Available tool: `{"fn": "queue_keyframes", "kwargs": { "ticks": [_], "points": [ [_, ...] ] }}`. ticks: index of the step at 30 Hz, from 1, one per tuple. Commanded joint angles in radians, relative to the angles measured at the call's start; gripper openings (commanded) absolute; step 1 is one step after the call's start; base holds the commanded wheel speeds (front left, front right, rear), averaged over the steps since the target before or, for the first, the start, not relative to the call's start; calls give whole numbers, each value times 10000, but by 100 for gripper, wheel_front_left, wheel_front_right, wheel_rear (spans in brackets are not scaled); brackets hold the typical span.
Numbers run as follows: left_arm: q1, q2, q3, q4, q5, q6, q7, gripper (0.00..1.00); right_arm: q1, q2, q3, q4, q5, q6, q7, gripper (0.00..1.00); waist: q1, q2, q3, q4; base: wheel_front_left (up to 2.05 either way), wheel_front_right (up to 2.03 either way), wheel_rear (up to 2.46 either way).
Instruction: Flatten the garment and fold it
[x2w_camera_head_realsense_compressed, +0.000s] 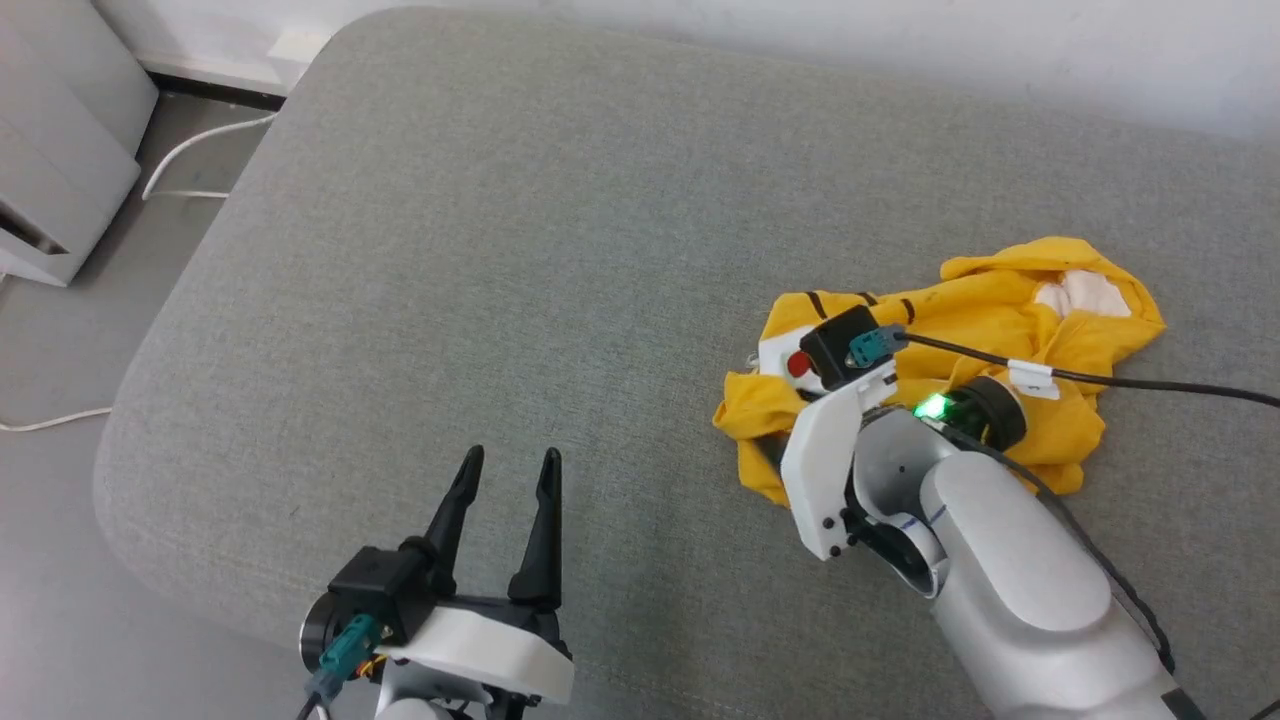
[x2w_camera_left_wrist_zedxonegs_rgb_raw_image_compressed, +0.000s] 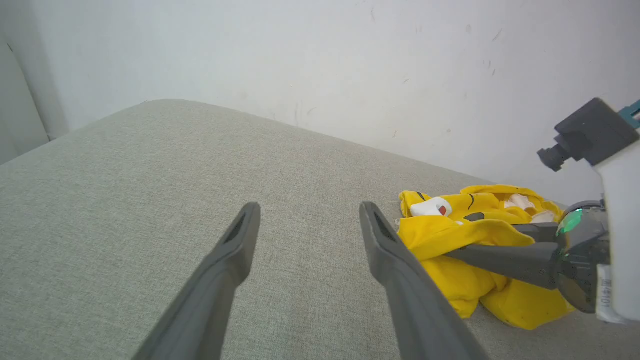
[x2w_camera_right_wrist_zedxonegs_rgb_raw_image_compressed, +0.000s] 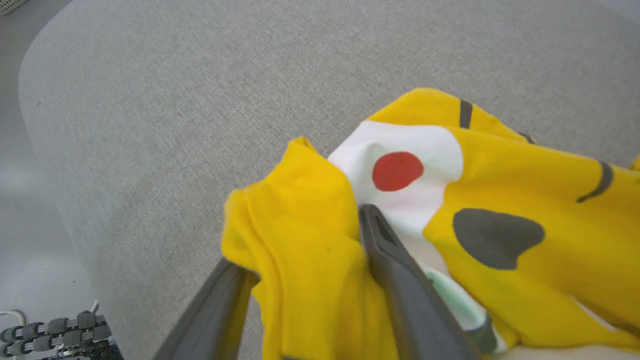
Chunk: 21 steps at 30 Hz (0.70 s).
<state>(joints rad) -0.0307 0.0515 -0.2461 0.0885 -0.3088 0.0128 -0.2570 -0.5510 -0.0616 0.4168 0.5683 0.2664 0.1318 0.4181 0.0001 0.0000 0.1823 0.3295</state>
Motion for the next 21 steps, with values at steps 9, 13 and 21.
{"fn": "queue_keyframes", "kwargs": {
  "ticks": [9,13,21],
  "points": [
    [152,-13,382,-84,170,108,-48,100,-596,-230,-407,-1089,892,-11,-561,100,-1,0,-340,-660,0,0,0],
    [262,-13,544,-189,301,73,-48,100,-78,-656,-1649,-2375,818,-11,-516,100,-1,0,-429,-1071,0,0,0],
    [356,-13,837,-481,466,-15,-48,100,2550,-339,-4914,-5508,-646,-11,-1264,100,-1,0,-355,-1770,0,0,0]
  ]
}}
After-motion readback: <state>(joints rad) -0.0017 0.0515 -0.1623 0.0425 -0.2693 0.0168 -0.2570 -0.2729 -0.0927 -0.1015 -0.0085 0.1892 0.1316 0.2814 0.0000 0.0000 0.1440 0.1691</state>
